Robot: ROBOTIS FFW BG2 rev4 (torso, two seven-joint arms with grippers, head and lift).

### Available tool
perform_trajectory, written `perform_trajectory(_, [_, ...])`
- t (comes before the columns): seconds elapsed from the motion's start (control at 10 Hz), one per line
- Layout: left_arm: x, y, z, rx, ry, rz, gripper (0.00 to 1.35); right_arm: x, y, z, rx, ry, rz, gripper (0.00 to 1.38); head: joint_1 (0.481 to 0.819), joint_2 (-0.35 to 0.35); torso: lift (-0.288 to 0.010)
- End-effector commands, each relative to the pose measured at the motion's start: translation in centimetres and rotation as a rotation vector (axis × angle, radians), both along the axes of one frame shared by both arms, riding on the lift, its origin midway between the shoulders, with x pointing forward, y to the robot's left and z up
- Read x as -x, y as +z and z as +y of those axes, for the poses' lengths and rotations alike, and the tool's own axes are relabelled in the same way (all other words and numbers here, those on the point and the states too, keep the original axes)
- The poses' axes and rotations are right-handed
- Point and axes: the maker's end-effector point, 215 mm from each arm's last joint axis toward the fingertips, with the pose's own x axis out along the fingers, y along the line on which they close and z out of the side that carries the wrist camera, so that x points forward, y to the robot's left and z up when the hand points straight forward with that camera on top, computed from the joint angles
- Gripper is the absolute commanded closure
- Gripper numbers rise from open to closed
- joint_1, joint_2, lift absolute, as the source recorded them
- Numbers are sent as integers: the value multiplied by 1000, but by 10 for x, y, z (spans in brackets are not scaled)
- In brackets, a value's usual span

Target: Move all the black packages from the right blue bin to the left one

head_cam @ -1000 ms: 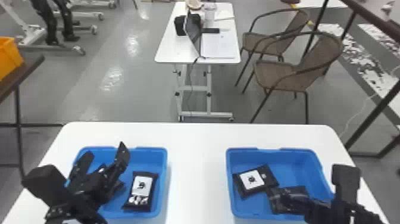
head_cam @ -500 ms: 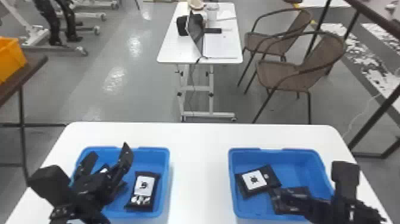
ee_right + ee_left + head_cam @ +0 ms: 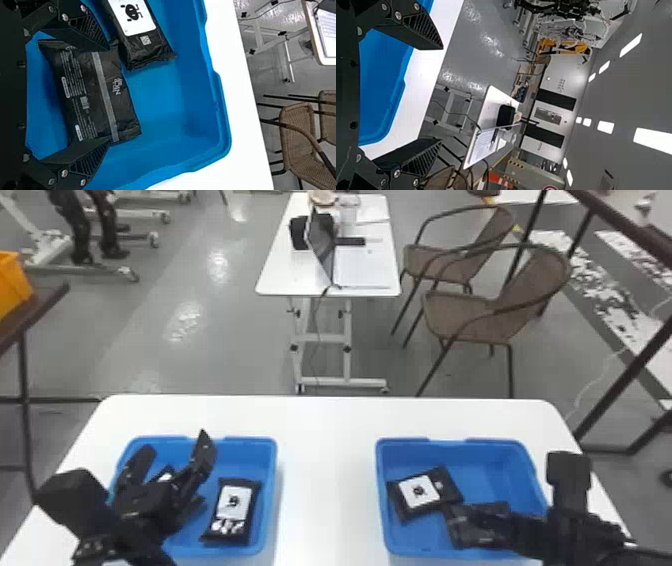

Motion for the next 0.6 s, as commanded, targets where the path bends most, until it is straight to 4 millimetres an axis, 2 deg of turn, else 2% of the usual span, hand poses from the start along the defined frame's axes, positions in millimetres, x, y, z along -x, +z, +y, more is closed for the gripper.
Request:
perform_trajectory(0.0, [-1, 1, 0, 0, 0, -1, 205, 0, -5, 2, -4, 7, 19, 213, 695, -8, -40])
perform_trajectory(0.5, [0, -2, -2, 3, -8, 1, 205, 3, -25, 7, -14, 22, 79, 209, 695, -6, -40])
